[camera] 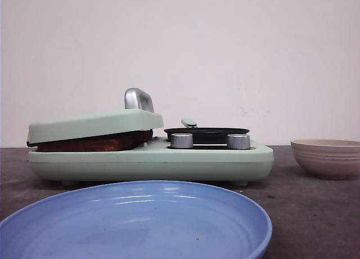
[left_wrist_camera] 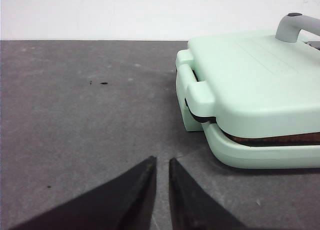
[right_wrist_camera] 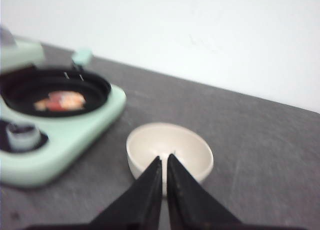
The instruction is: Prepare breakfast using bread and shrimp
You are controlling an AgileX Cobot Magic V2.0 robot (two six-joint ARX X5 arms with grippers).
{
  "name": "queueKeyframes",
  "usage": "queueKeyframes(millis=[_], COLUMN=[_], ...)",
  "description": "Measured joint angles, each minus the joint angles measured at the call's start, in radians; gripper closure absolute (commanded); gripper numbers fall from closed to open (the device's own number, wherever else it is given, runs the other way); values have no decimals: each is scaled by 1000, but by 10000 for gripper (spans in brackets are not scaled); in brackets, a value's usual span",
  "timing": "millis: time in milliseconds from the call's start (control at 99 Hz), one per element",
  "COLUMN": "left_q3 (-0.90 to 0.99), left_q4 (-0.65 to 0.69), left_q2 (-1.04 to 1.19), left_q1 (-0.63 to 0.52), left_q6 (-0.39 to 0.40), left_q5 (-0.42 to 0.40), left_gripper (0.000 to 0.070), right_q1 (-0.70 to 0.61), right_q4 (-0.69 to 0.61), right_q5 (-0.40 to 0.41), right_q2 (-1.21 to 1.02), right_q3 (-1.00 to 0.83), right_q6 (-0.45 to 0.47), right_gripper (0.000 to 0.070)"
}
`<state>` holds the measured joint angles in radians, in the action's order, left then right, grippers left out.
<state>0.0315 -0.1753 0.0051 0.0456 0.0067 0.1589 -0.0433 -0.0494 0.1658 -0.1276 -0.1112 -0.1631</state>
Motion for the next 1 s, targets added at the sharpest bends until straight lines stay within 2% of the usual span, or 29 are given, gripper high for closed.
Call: queueKeyframes(millis=[121,212,333,434,556,1000], left_q3=[0,0,0,0,0,0], left_q4=[0,0,0,0,0,0], left_q2=[0,0,0,0,0,0], left_q1=[0,0,0,0,0,0], left_q6=[0,2,2,2,2,2], left_q5=[0,-1,-2,-2,-2,-3], left_gripper=[667,667,667,667,667,667], right_q1=[0,-1,-7,-10,-10,-11], right_q4=[1,-122,-129,-129,-118,-58], right_q5=[-77,-112,-166,-158,-98,-90], right_q2=[95,126,121,122,122,122], right_q3=[90,97,95,95,95,95], right_q6=[-21,-25,-28,-23,-22,-20], right_gripper=[694,694,693,694,693,694])
